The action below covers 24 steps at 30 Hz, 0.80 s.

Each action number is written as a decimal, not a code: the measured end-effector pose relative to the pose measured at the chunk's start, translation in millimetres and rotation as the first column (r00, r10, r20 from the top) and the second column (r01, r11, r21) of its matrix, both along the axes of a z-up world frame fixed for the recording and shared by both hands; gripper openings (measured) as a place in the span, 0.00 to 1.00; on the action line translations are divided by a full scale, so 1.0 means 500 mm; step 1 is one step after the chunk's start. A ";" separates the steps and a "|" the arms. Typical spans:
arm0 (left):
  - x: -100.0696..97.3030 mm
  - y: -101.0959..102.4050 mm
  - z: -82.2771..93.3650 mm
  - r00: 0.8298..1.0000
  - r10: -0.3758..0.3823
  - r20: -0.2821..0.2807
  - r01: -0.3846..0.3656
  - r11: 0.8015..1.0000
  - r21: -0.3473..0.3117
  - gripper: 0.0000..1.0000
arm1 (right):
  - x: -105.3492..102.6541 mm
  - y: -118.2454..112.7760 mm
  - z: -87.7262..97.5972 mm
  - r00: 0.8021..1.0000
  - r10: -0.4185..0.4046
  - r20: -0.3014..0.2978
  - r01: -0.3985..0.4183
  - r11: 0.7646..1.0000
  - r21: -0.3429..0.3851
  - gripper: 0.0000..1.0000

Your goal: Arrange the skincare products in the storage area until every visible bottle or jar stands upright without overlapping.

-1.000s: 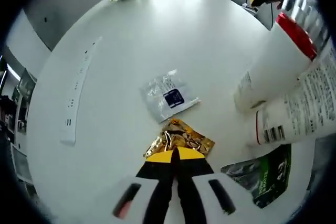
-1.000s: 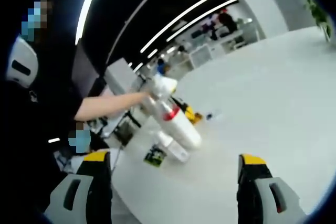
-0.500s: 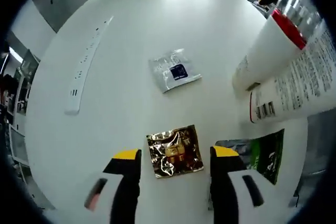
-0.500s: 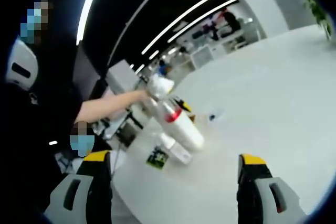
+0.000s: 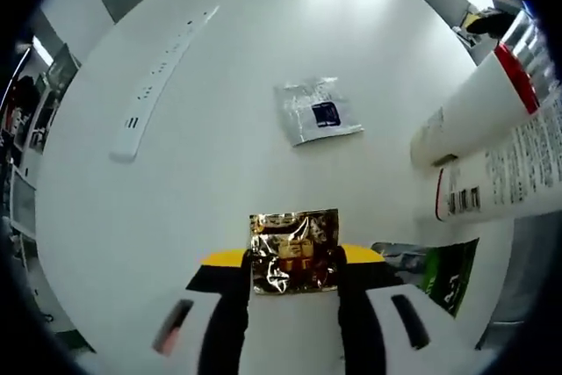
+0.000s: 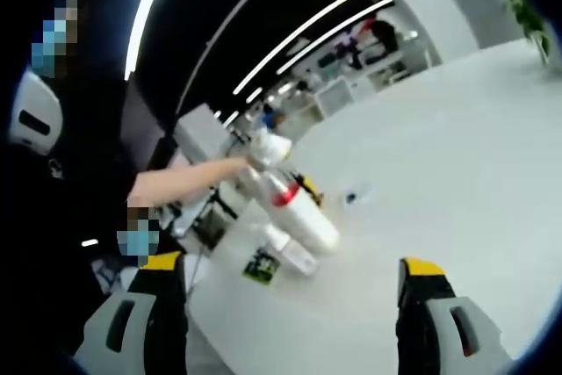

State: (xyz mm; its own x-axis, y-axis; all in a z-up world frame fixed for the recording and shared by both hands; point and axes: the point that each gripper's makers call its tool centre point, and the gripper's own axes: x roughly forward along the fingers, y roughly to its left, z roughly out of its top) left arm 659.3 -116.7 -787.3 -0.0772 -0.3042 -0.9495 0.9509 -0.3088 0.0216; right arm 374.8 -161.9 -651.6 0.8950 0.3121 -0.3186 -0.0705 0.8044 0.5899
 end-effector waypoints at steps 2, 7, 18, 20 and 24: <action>0.000 0.000 0.000 1.000 0.004 0.000 -0.004 1.000 0.003 0.43 | -0.002 0.001 -0.002 1.000 0.004 -0.004 -0.004 1.000 -0.002 0.99; 0.000 0.000 -0.001 1.000 0.002 0.001 -0.002 1.000 0.001 0.43 | -0.006 -0.006 -0.001 1.000 -0.008 -0.005 0.008 1.000 0.002 0.99; 0.006 0.018 0.001 1.000 0.002 0.005 -0.002 1.000 0.021 0.40 | 0.005 0.005 0.003 1.000 0.012 0.001 -0.012 1.000 -0.001 0.99; 0.008 0.021 0.002 1.000 -0.001 0.008 0.000 1.000 0.021 0.40 | 0.005 0.007 0.004 1.000 0.015 0.004 -0.015 1.000 0.000 0.99; 0.015 0.021 0.008 1.000 0.007 0.013 -0.008 1.000 0.016 0.39 | 0.006 0.005 0.008 1.000 0.013 0.007 -0.013 1.000 0.000 0.99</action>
